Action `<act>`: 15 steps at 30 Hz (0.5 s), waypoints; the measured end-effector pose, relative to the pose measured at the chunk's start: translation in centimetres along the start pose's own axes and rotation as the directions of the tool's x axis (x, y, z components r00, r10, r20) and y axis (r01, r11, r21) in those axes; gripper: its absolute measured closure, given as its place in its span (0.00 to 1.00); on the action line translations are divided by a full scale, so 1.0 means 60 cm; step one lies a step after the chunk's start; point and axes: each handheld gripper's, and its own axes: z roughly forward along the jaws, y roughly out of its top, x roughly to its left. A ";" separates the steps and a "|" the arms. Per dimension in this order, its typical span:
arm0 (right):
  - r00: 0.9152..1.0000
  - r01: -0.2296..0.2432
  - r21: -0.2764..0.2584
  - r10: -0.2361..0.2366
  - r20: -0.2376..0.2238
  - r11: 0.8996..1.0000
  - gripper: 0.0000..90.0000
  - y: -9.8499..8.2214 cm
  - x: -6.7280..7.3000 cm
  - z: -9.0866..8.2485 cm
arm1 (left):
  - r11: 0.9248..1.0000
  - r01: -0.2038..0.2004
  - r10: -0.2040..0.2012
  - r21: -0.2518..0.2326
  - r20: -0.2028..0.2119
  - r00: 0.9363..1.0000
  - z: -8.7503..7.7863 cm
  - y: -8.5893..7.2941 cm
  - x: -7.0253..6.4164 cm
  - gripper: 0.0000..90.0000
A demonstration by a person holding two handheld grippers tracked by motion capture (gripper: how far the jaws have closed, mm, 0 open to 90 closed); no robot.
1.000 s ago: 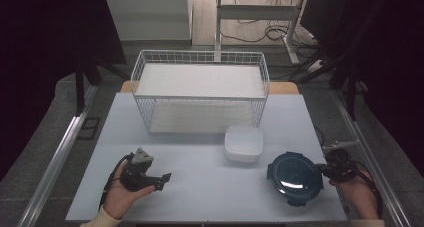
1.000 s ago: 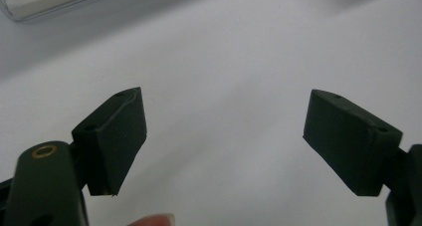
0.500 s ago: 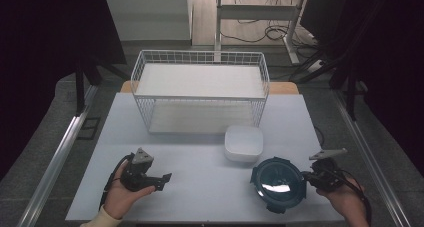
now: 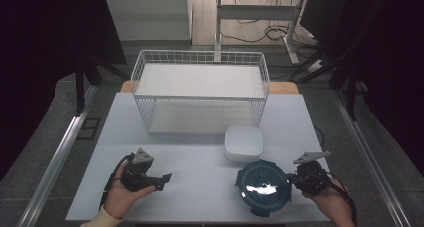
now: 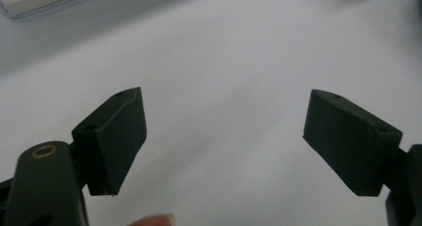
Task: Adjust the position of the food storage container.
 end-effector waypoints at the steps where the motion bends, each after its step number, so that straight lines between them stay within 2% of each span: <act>1: 1.000 0.000 0.000 0.000 0.000 1.000 1.00 0.000 0.000 0.000 | 1.000 0.000 0.000 0.000 0.000 1.000 0.000 0.000 0.000 0.19; 5: 0.999 0.020 0.002 -0.020 -0.027 1.000 1.00 0.007 0.017 0.007 | 1.000 0.001 -0.001 -0.001 0.001 1.000 0.000 0.000 0.000 0.19; 15: 0.999 0.027 0.008 -0.027 -0.038 1.000 1.00 0.019 0.044 0.015 | 1.000 -0.001 0.001 0.003 0.001 1.000 0.001 0.000 -0.001 0.19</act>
